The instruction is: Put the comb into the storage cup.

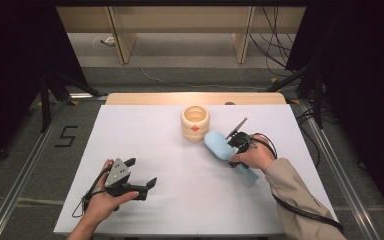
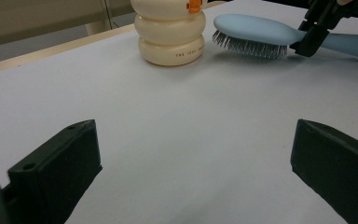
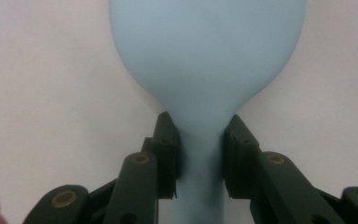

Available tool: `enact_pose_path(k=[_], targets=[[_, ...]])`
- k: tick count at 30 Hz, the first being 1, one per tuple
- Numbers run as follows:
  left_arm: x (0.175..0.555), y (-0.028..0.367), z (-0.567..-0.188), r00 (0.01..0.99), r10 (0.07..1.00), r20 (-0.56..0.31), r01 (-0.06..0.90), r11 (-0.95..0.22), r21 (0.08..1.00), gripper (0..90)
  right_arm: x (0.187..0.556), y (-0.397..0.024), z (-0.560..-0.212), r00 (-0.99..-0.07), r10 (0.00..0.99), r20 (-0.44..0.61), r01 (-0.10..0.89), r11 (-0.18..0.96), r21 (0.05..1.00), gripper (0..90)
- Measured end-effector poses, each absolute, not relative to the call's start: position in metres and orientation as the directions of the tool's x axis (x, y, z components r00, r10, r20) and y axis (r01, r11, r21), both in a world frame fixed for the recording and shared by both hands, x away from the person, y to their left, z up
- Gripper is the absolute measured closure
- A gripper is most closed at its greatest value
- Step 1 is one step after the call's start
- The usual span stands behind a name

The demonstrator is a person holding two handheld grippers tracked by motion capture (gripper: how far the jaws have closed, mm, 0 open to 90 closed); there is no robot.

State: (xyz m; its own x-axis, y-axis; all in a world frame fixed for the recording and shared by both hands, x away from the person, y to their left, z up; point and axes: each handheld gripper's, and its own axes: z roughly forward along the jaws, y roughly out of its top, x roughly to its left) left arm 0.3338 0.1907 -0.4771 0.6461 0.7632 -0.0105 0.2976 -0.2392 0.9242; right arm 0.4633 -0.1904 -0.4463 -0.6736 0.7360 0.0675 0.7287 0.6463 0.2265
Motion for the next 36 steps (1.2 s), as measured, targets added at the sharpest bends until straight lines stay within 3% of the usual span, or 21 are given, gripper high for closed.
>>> enact_pose_path(k=[24,36], targets=[[0.333,0.190,-0.478,0.645,0.764,-0.008,0.300,-0.244,0.922,0.9,0.445,-0.203,-0.443,-0.655,0.746,0.119,0.710,0.554,0.435,70.3],[0.332,0.190,-0.478,0.642,0.766,-0.011,0.301,-0.239,0.923,0.9,0.438,-0.202,-0.439,-0.663,0.741,0.109,0.683,0.538,0.495,70.3]])
